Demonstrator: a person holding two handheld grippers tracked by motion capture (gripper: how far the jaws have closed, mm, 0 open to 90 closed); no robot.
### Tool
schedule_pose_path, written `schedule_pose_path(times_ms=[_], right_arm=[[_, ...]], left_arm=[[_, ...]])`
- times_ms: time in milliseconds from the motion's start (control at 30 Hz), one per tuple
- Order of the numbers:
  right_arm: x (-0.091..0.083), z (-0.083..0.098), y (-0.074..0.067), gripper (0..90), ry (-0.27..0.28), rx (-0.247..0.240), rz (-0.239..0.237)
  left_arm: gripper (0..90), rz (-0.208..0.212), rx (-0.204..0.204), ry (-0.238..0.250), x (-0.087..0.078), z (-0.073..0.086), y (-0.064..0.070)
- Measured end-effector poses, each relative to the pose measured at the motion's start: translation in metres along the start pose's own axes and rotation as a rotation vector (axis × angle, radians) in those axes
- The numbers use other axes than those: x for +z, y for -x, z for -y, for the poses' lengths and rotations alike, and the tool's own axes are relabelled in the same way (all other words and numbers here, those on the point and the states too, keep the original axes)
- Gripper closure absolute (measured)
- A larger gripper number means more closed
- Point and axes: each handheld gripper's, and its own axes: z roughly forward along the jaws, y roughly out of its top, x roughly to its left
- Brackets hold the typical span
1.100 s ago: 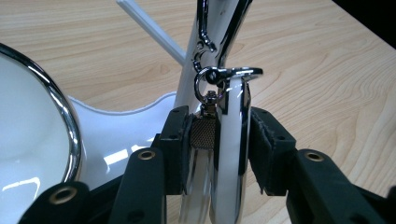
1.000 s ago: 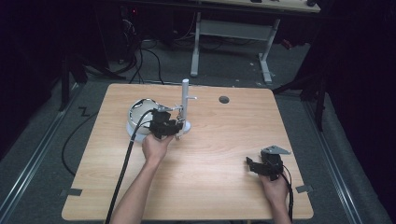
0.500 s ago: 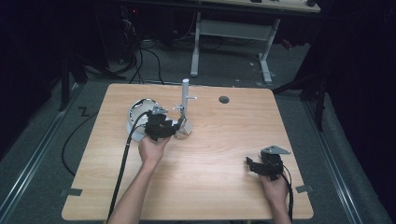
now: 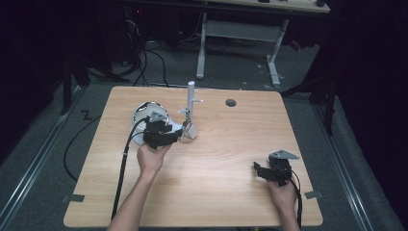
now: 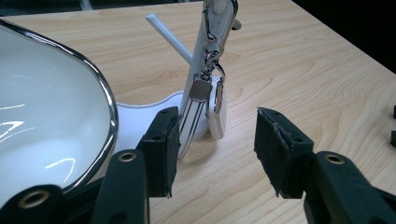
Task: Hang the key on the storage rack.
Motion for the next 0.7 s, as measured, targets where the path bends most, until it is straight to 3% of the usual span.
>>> schedule_pose_path(times_ms=[700], right_arm=[[0.0,0.0,0.0,28.9,0.0,0.001,0.001]], left_arm=[[49.2,-0.031,0.005,0.035,-0.029,0.014,-0.007]])
